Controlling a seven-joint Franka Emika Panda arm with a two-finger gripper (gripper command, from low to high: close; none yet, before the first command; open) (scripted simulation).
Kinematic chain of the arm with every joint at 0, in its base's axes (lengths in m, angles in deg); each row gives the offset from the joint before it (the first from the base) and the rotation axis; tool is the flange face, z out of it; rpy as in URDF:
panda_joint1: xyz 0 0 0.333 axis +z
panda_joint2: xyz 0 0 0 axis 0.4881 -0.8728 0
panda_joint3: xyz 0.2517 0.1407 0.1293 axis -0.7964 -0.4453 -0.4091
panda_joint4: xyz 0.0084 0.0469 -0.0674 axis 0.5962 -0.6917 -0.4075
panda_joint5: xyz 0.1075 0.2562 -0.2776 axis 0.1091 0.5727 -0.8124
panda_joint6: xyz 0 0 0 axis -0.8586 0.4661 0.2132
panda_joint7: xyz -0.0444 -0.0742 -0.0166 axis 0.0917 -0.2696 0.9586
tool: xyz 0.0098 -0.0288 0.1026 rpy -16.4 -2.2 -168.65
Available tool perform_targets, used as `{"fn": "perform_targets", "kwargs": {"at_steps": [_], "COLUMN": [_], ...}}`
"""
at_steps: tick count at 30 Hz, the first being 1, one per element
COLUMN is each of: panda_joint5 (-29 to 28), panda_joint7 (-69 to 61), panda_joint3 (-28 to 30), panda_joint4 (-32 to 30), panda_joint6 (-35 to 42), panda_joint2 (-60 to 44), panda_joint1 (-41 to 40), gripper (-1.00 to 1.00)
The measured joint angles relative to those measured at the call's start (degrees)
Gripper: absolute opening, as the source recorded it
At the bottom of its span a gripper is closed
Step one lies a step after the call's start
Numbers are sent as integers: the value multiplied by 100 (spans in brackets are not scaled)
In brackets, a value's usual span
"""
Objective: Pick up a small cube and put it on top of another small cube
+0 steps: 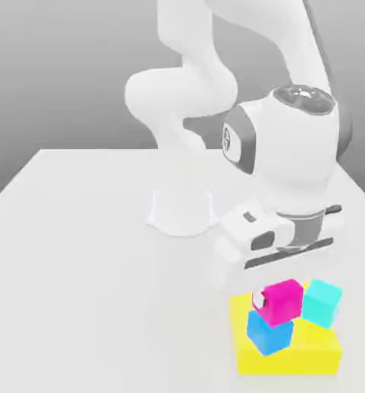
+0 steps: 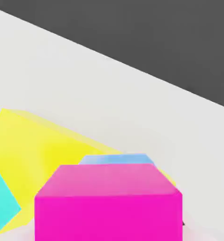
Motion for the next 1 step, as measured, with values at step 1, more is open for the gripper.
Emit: {"fn": "perform_targets", "kwargs": {"at_steps": [1], "panda_joint5": [0], "panda_joint7": [0], "panda_joint3": [0], "panda_joint4": [0], "panda_joint6": [0], "panda_joint2": [0], "panda_joint1": [0], "gripper": [100]}}
